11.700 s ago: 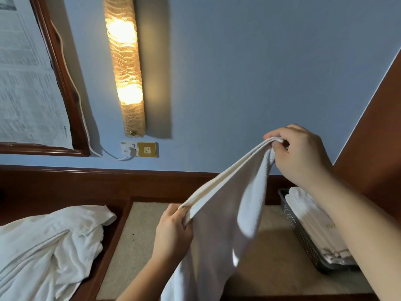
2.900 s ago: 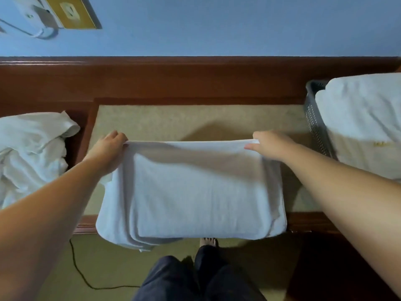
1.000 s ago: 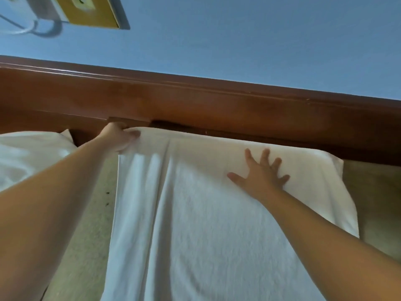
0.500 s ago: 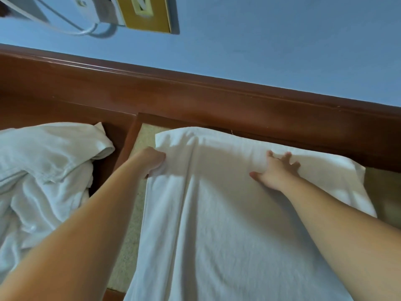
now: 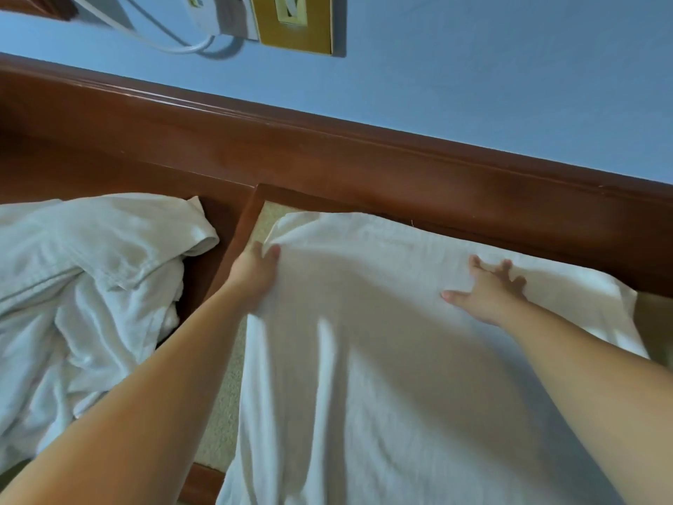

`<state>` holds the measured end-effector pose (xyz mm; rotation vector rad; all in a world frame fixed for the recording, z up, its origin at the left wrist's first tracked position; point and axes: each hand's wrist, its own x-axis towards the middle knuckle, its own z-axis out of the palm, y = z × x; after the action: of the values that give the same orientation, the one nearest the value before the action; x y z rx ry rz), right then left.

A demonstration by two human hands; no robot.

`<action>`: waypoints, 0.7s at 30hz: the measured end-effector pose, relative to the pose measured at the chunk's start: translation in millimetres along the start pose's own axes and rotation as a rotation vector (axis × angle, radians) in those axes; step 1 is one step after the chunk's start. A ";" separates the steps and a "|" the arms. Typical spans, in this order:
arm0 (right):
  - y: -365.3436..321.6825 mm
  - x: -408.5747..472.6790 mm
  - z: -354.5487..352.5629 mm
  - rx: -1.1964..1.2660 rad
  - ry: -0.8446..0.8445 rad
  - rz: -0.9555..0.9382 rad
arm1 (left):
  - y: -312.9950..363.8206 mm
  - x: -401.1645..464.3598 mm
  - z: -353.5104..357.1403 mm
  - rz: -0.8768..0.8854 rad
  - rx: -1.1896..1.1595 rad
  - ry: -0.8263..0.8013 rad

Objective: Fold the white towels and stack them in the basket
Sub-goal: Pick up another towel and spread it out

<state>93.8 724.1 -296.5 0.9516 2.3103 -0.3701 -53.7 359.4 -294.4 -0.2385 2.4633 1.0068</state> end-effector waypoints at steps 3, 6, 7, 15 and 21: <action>0.7 -0.5 0.2 0.027 0.000 0.004 | 4.6 16.5 -8.7 0.127 0.124 0.059; 1.4 0.0 0.6 0.033 0.000 0.002 | 0.5 19.4 -11.8 0.077 0.181 -0.017; 2.2 0.9 1.6 0.025 0.001 0.001 | -2.6 13.5 -14.1 0.012 0.140 -0.047; 1.0 -1.7 1.0 -0.049 0.009 -0.030 | -75.1 -92.0 -18.0 -0.113 0.291 -0.260; -30.9 -28.7 11.9 0.012 0.129 0.000 | -105.7 -130.2 9.7 -0.144 0.151 0.014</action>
<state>93.0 681.4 -286.9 1.0075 2.4267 -0.3322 98.3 288.6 -303.0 -0.3681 2.4802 0.7587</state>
